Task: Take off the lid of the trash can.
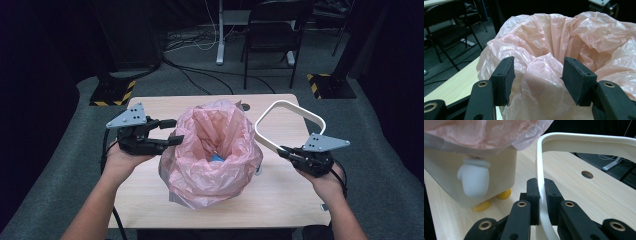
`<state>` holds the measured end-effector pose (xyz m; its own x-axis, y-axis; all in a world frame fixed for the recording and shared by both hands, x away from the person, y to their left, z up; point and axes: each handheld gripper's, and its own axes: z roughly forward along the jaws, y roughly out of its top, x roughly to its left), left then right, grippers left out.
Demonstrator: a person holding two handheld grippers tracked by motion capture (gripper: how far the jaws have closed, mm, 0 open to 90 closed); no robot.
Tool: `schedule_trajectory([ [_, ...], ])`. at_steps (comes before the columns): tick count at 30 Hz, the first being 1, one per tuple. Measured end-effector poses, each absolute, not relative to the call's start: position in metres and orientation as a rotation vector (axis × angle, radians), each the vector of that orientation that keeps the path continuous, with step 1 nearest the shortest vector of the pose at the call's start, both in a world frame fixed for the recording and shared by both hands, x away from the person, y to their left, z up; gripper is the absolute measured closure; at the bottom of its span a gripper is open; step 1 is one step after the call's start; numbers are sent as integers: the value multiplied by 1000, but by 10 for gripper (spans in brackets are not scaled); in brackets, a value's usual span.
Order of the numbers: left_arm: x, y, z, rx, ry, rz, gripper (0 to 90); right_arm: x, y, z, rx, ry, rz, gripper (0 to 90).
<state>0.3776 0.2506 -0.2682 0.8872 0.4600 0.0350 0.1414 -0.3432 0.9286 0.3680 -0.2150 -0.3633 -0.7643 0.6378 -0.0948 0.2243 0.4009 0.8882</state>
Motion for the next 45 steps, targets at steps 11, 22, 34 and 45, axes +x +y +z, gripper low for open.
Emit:
schedule_trajectory([
  [11,377,250,-269,1913,442,347,431,371,-214,-390,780,2264,1321,837],
  [22,377,250,-269,1913,443,348,431,374,-216,-416,829,2280,1312,836],
  [34,376,249,-269,1913,442,356,432,374,-218,-438,866,2284,1293,837],
  [45,376,249,-269,1914,438,359,432,375,-218,-452,870,2297,1282,836],
])
